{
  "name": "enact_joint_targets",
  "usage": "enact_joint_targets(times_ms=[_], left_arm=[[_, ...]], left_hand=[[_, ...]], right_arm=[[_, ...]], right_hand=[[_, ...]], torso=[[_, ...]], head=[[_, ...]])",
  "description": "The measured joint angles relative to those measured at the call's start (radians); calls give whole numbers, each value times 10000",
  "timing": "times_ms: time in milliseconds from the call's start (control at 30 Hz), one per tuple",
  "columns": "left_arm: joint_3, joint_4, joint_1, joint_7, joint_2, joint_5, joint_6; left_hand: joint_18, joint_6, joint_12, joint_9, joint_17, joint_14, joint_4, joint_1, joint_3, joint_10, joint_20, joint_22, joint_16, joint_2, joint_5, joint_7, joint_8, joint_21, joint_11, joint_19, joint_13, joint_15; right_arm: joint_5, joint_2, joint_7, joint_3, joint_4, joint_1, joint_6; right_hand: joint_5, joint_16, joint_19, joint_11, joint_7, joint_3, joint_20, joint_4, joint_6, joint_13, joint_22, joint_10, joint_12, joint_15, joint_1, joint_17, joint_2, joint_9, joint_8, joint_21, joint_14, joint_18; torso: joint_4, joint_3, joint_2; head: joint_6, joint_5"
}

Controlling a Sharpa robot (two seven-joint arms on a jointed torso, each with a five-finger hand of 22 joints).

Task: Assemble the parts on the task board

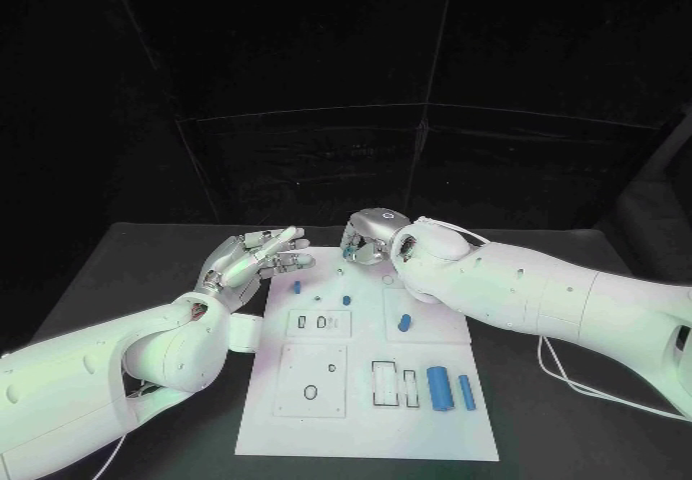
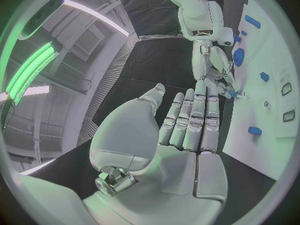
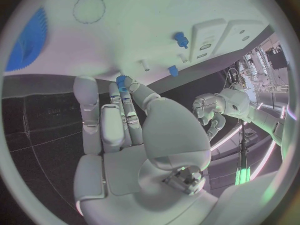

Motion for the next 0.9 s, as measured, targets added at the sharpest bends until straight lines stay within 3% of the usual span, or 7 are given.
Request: enact_joint_targets(times_ms=[467, 700, 800, 900], left_arm=[[0, -61, 9, -7, -3, 1, 1], [1, -74, 9, -37, -1, 2, 8], [1, -77, 10, -50, 2, 2, 13], [1, -78, 12, -63, 1, 2, 20]], left_hand=[[0, 0, 0, 0, -1, 0, -42, 0, 42, 0, 0, -9, -41, 0, 0, 0, 0, 0, 0, 0, -8, 0], [1, 0, 0, 0, 0, 0, -42, 0, 42, 0, 0, -8, -40, 0, 0, 0, 0, 0, 0, 0, -8, 0], [1, 0, 0, 0, 9, 0, -42, 0, 42, 0, 0, -19, -40, 0, 0, 0, 0, 0, 0, 0, -8, 0], [1, 0, 0, 0, 8, 0, -42, 0, 42, 0, 0, -19, -40, 0, 0, 0, 0, 0, 0, 0, -7, 0]], right_arm=[[-36, 217, -124, 4, -186, 9, 238], [-41, 309, -255, -2, -297, 7, 354], [-44, 304, -327, -4, -314, 6, 373], [-46, 188, -393, -4, -194, 6, 342]], right_hand=[[-21, 0, -35, 74, 36, 143, 35, 65, -42, 24, 7, -74, -73, 0, -23, -20, -130, -8, 10, 27, 0, 0], [-65, -62, -238, 355, 277, 396, 238, 270, -726, -43, -192, -907, -402, 237, -336, -334, -526, -16, -20, 11, -18, 0], [-177, -297, -539, 482, 364, 449, 323, 324, -1374, -29, -702, -1566, -401, 366, -354, -801, -812, -45, -19, -342, -73, 1], [-224, -384, -671, 534, 384, 331, 417, 442, -1834, 4, -1046, -2013, -394, 382, -340, -1031, -1031, -46, -19, -574, -89, 1]], torso=[[4, 4, 20], [4, 4, 29], [4, 8, 34], [4, 14, 35]], head=[[-18, 25], [-21, 56], [-21, 61], [-22, 72]])
